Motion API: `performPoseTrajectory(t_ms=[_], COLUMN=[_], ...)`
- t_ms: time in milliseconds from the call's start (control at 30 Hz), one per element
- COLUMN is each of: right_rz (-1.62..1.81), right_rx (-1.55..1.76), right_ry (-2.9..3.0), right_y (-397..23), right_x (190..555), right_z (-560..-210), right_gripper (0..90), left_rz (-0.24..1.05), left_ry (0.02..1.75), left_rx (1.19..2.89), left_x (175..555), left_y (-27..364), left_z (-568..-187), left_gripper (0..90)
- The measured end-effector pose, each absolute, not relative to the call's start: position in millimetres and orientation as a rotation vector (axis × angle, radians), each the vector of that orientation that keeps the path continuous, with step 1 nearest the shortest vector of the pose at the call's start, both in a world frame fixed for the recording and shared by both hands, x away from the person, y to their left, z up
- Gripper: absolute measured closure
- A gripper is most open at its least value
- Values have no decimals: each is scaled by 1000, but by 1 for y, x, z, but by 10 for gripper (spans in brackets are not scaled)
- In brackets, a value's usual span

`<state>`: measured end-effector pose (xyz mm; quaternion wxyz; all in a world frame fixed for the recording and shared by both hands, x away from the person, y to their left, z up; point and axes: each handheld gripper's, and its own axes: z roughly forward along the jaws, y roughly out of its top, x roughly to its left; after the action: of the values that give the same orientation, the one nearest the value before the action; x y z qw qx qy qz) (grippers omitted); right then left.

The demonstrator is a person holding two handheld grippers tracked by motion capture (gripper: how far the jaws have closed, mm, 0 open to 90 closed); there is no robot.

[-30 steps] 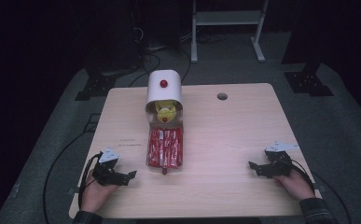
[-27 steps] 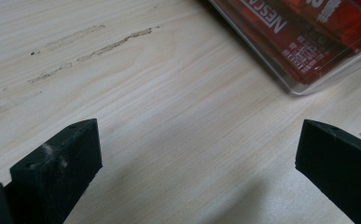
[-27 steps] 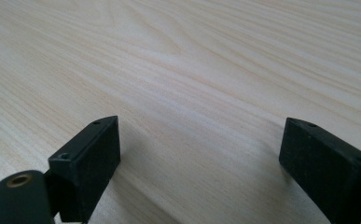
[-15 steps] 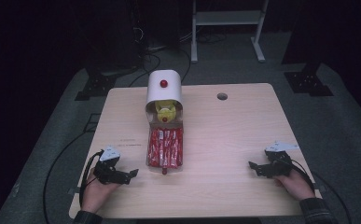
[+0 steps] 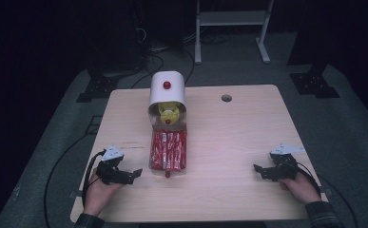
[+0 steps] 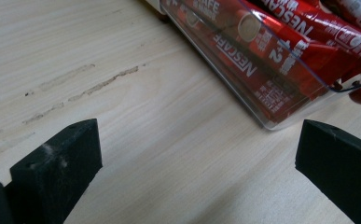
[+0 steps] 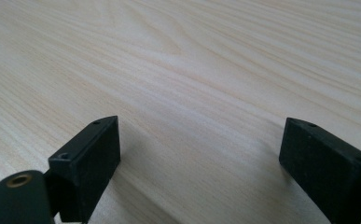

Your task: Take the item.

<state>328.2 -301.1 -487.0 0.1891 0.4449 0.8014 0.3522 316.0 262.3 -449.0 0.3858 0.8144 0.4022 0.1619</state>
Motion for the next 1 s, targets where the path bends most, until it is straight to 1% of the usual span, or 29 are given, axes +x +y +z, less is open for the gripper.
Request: performPoseTrajectory(t_ms=[1000], right_rz=[989], right_rx=[1250], right_ry=[2254], right_y=[-301], right_x=[328], right_z=[-487], right_gripper=[113], left_rz=[406], left_ry=[979], left_rx=[2027], left_x=[329], left_y=[249], left_z=[-424], left_gripper=[0])
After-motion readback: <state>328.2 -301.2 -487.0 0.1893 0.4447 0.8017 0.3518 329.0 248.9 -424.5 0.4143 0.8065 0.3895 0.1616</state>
